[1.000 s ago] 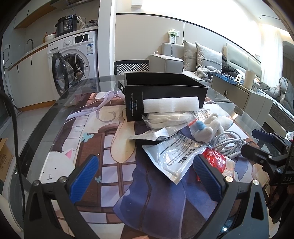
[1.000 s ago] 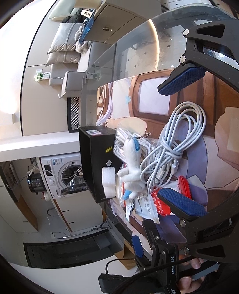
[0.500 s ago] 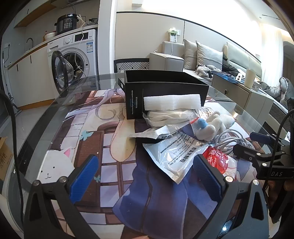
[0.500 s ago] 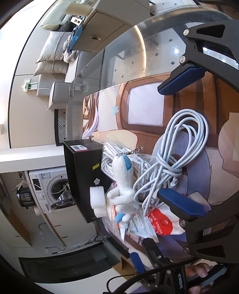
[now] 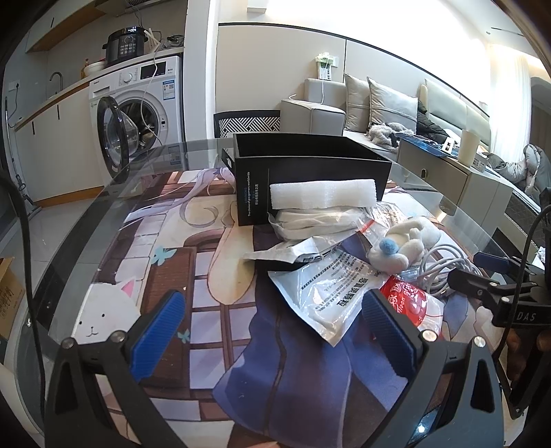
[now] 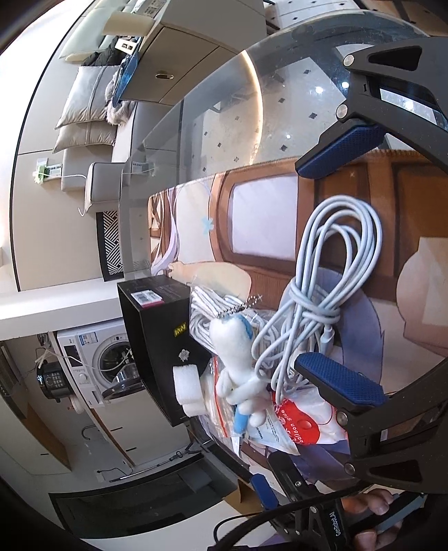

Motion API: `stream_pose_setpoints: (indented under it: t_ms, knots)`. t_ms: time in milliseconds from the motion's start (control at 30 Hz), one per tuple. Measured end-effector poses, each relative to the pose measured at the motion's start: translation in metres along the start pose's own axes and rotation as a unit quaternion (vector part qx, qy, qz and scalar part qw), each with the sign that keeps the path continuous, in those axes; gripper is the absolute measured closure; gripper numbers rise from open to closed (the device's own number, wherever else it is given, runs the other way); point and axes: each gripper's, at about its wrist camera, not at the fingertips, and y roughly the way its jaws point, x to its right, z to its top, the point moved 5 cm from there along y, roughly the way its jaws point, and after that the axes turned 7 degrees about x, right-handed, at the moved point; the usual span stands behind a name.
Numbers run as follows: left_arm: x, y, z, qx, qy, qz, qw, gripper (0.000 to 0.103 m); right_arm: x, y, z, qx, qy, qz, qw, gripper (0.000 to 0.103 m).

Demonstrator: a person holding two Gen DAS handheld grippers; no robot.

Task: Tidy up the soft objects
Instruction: 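Lower the right gripper onto the white coiled cable bundle and close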

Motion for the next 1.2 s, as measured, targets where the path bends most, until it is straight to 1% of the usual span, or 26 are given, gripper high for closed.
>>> stream_pose_setpoints:
  t_ms: [100,233,300,367,400,433,467,533,567,633,667,733,767,1000,1067,1100,1133,1200]
  knots:
    - [0.0,0.0,0.0,-0.001,0.0,0.0,1.0,0.0,-0.003,0.003,0.0,-0.002,-0.002,-0.007,1.0,0.001]
    - [0.0,0.0,0.0,-0.001,0.0,0.0,1.0,0.0,0.002,0.002,0.003,0.0,0.026,0.004,1.0,0.001]
    - [0.0,0.0,0.001,0.0,0.001,0.0,1.0,0.0,0.003,0.002,0.003,0.0,0.025,0.005,1.0,0.003]
    - [0.0,0.0,0.001,0.0,0.0,0.0,1.0,0.0,0.0,0.002,0.002,-0.001,0.013,0.004,1.0,0.011]
    - [0.0,0.0,0.001,0.0,0.0,0.0,1.0,0.0,-0.002,0.002,0.002,0.0,0.008,0.007,1.0,0.02]
    - [0.001,0.0,0.001,0.0,0.001,0.0,1.0,0.0,-0.004,0.001,0.002,0.001,0.004,0.011,1.0,0.025]
    - [0.001,0.0,0.001,0.0,0.002,0.0,1.0,0.0,-0.006,0.001,0.002,0.001,0.004,0.017,1.0,0.027]
    - [0.001,-0.001,0.001,0.001,0.002,0.0,1.0,0.0,-0.008,-0.001,0.002,0.008,0.008,0.035,0.999,0.04]
    - [0.001,-0.001,0.001,0.001,0.002,0.0,1.0,0.0,-0.008,-0.002,0.002,0.011,0.009,0.04,0.999,0.044]
    - [0.001,-0.001,0.002,0.001,0.002,0.0,1.0,0.0,-0.011,-0.004,0.003,0.018,0.01,0.051,0.998,0.056]
    - [0.001,-0.002,0.002,0.001,0.002,0.0,1.0,0.0,-0.012,-0.005,0.004,0.021,0.006,0.055,0.998,0.059]
    - [0.001,-0.002,0.002,0.002,0.002,0.0,1.0,0.0,-0.016,-0.008,0.005,0.026,-0.001,0.061,0.998,0.069]
    - [0.001,-0.002,0.003,0.002,0.003,0.0,1.0,0.0,-0.017,-0.009,0.005,0.029,-0.005,0.062,0.998,0.07]
    - [0.003,-0.004,0.005,0.004,0.009,0.0,0.9999,0.0,-0.017,-0.012,0.007,0.031,-0.009,0.067,0.997,0.071]
    - [0.003,-0.004,0.005,0.004,0.01,0.001,0.9999,0.0,-0.016,-0.013,0.008,0.028,-0.028,0.056,0.998,0.064]
    - [0.003,-0.004,0.005,0.004,0.009,0.001,0.9999,0.0,-0.016,-0.015,0.007,0.029,-0.04,0.054,0.997,0.056]
    - [0.003,-0.004,0.004,0.004,0.01,0.0,0.9999,0.0,-0.017,-0.017,0.007,0.029,-0.047,0.059,0.997,0.05]
    - [0.003,-0.005,0.004,0.004,0.01,0.001,0.9999,0.0,-0.019,-0.02,0.005,0.021,-0.059,0.086,0.994,0.045]
